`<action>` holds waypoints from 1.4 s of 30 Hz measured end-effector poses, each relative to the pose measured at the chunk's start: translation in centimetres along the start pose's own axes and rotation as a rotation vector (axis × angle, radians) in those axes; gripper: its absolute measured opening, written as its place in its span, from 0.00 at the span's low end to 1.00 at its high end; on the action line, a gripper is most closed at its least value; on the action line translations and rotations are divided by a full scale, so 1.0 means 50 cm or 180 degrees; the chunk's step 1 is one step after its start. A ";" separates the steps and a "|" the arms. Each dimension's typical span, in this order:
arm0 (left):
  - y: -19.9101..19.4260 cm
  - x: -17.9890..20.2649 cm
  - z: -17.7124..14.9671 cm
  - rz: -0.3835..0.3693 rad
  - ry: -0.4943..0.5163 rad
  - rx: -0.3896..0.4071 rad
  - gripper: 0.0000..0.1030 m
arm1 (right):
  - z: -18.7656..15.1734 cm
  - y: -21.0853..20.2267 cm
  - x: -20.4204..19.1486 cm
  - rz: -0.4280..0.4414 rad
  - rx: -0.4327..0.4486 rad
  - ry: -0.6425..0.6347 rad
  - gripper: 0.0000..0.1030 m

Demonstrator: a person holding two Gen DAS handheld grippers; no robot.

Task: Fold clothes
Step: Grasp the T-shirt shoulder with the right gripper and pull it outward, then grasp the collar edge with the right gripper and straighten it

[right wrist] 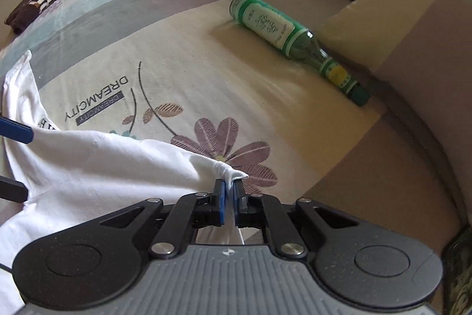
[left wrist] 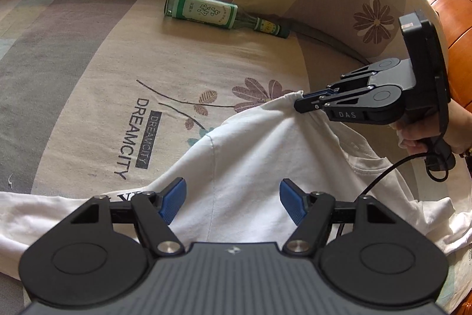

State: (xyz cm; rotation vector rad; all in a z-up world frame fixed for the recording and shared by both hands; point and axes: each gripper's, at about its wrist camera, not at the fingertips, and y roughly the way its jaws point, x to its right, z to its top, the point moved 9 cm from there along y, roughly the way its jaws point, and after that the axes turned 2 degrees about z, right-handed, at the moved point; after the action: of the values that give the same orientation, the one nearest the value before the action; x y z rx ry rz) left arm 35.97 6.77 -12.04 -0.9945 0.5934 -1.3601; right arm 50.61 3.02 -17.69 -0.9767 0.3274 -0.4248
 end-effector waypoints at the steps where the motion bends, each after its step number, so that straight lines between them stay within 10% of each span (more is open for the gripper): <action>1: 0.003 0.002 0.006 -0.0010 0.0033 0.0004 0.68 | -0.002 -0.009 0.001 0.0074 0.0030 0.0072 0.10; 14: 0.079 0.142 0.069 -0.0543 0.0820 -0.0161 0.68 | -0.253 -0.222 0.199 -0.0333 -0.0225 0.1796 0.20; 34: 0.162 0.362 0.033 -0.1229 0.1212 -0.0574 0.68 | -0.340 -0.190 -0.043 0.0327 -0.0246 0.1744 0.27; 42: 0.191 0.334 -0.028 -0.0984 0.1390 -0.0687 0.68 | -0.327 -0.255 0.014 0.0179 -0.0009 0.1729 0.27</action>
State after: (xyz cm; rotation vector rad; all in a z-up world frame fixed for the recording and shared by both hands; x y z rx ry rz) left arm 42.45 -10.49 -17.66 -0.9932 0.9578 -1.8395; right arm 41.33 -15.38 -15.46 -0.8408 0.8434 -0.6366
